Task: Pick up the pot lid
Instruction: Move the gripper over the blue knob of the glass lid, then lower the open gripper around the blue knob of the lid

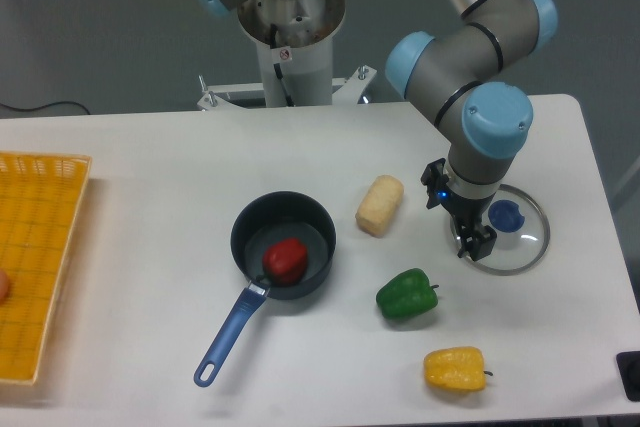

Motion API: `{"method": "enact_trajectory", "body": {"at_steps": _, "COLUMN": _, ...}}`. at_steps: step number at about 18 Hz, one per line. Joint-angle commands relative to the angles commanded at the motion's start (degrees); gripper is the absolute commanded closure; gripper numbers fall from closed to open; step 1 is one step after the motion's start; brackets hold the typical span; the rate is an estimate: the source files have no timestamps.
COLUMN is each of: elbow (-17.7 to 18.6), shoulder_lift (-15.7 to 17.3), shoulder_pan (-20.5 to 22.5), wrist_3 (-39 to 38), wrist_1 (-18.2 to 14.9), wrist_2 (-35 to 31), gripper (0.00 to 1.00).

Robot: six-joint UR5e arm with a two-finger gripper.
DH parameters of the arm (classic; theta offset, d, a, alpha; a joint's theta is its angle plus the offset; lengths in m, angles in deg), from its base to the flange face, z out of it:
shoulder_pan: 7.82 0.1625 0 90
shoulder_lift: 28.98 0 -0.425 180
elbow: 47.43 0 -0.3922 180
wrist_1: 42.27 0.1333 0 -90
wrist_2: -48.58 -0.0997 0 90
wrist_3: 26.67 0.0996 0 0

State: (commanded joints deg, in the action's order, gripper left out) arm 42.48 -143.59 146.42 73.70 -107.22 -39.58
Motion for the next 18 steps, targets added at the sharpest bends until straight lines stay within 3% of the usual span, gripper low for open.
{"method": "enact_trajectory", "body": {"at_steps": 6, "elbow": 0.0, "shoulder_lift": 0.2, "shoulder_pan": -0.1, "wrist_3": 0.5, "wrist_1": -0.3, "wrist_2": -0.1, "gripper": 0.0}}
{"method": "enact_trajectory", "body": {"at_steps": 10, "elbow": 2.5, "shoulder_lift": 0.6, "shoulder_pan": -0.1, "wrist_3": 0.2, "wrist_1": 0.4, "wrist_2": -2.2, "gripper": 0.0}}
{"method": "enact_trajectory", "body": {"at_steps": 18, "elbow": 1.7, "shoulder_lift": 1.5, "shoulder_pan": 3.8, "wrist_3": 0.3, "wrist_1": 1.2, "wrist_2": -3.3, "gripper": 0.0}}
